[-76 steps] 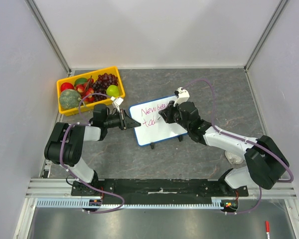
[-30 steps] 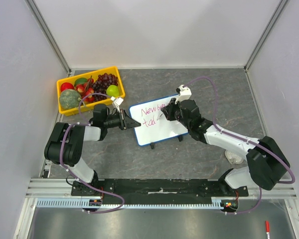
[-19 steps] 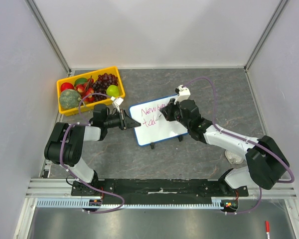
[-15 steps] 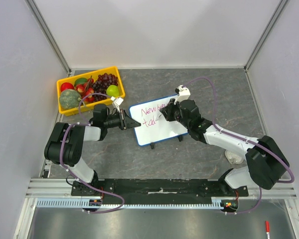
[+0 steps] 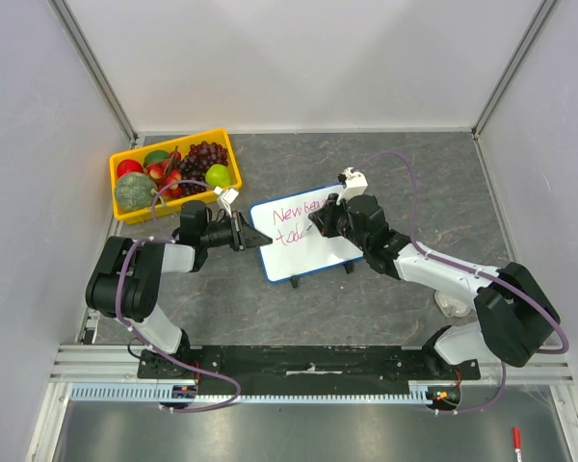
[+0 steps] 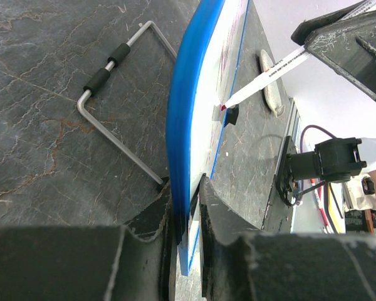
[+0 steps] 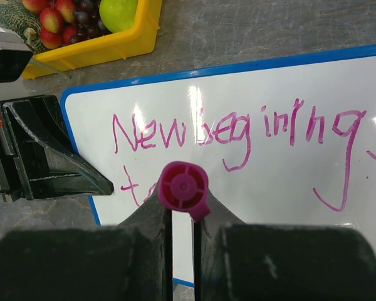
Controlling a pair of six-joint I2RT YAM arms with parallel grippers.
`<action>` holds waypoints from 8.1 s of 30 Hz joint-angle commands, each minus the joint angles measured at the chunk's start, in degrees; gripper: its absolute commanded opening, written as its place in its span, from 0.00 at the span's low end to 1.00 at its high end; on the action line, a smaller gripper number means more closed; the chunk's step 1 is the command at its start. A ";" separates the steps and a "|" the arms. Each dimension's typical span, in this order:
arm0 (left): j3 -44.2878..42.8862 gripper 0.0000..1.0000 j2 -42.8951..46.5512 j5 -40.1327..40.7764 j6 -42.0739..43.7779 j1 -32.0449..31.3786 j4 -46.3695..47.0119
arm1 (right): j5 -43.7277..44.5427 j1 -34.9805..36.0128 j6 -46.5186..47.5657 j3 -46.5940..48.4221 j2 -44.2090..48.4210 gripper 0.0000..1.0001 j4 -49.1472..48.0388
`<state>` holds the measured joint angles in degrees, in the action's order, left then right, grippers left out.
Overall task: Write a sentence on the whiteboard
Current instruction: Write with the whiteboard marker on the whiteboard.
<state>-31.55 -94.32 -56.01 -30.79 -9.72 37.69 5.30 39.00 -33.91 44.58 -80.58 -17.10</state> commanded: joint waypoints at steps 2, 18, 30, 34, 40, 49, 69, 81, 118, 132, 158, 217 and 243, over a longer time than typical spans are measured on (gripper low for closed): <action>-0.35 0.02 0.98 2.66 4.33 -0.13 -2.36 | 3.49 -0.24 1.83 -0.63 1.30 0.00 1.90; -0.27 0.02 1.25 2.92 4.51 -0.13 -2.45 | 5.42 -0.24 1.74 3.50 0.95 0.00 1.46; -0.44 0.02 1.16 2.92 4.51 -0.13 -2.45 | 5.07 -0.33 2.44 4.65 0.24 0.00 2.33; -0.53 0.02 1.16 2.83 4.51 -0.13 -2.45 | 4.81 -0.33 2.27 2.89 0.59 0.00 2.42; -0.44 0.02 1.07 2.92 4.42 -0.13 -2.45 | 4.10 -0.24 2.18 0.60 0.68 0.00 2.69; -0.44 0.02 1.07 2.92 4.51 -0.13 -2.45 | 4.37 -0.24 2.36 -1.33 1.74 0.00 3.04; -0.44 0.02 1.25 2.92 4.51 -0.13 -2.45 | 4.28 -0.60 2.01 5.08 4.46 0.00 3.83; -0.44 0.02 1.34 2.92 4.51 -0.13 -2.54 | 5.33 -1.21 2.53 4.73 2.09 0.00 3.04; -0.35 0.02 1.42 3.01 4.59 -0.22 -2.80 | 6.39 -1.74 2.27 3.85 5.87 0.00 3.66; -0.53 0.02 1.25 3.01 4.68 -0.04 -2.71 | 5.34 -2.44 2.27 2.71 3.06 0.00 2.87; -0.44 0.02 1.07 3.01 4.68 -0.13 -2.80 | 2.61 -2.35 2.36 -3.53 5.52 0.00 3.83; -0.53 0.02 1.34 2.92 4.86 -0.13 -3.06 | 3.40 -5.78 2.71 -1.69 4.63 0.00 2.60; 2.19 0.43 7.65 7.22 4.68 -0.13 -3.06 | -11.01 -10.09 -5.29 -6.08 23.00 0.00 16.04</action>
<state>-30.81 -90.89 -52.53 -28.84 -9.87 34.83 -3.14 29.34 -37.36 39.62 -61.98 -4.64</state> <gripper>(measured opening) 0.351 0.133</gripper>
